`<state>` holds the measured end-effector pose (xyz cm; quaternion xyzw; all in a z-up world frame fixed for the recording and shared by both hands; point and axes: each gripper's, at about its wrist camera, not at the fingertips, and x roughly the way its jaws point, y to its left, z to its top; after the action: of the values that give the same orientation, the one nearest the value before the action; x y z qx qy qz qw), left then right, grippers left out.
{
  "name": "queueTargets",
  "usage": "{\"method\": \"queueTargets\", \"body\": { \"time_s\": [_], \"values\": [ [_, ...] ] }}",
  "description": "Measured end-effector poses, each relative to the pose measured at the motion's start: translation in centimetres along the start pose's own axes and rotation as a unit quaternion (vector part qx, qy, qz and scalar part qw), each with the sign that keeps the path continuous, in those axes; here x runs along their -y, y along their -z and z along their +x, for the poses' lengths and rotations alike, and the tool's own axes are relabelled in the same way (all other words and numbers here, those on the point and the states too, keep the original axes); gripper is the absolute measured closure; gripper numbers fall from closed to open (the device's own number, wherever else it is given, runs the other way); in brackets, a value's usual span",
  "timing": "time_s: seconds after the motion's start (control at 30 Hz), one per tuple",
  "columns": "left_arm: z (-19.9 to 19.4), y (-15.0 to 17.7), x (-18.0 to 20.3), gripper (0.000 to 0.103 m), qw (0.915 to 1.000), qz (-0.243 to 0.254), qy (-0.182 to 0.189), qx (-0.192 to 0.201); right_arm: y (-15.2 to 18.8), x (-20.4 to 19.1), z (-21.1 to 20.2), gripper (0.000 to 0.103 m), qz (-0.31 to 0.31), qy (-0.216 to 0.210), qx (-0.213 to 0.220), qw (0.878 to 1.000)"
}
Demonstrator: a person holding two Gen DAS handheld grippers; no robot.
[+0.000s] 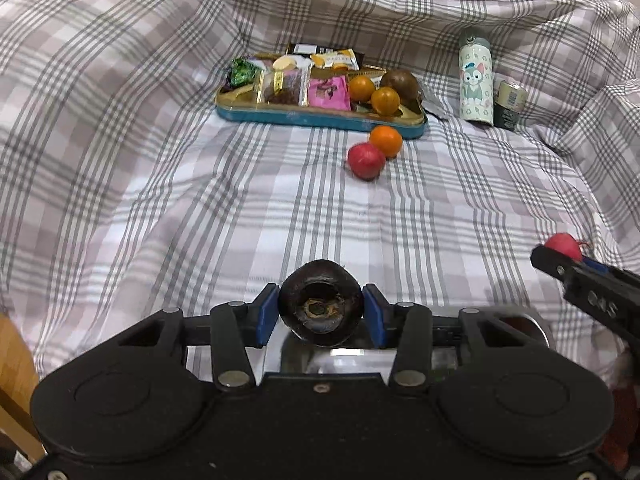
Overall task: Organize fruits
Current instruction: 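Carry the red radish and dark purple fruit over the steel tray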
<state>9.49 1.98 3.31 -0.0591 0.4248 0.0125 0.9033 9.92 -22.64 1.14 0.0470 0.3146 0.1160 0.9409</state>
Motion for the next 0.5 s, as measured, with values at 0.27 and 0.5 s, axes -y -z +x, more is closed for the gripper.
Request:
{"method": "queueTargets", "body": {
  "time_s": [0.27,0.5],
  "values": [
    [-0.9,2.1,0.8,0.051,0.9999,0.012,-0.006,-0.006,3.2,-1.7,-4.7,0.066,-0.034,-0.008,-0.016,0.999],
    [-0.5,2.8,1.5,0.051,0.9995,0.024,0.004,-0.02,5.6,-1.4,-6.1,0.066,-0.024,-0.005,-0.064,0.998]
  ]
}}
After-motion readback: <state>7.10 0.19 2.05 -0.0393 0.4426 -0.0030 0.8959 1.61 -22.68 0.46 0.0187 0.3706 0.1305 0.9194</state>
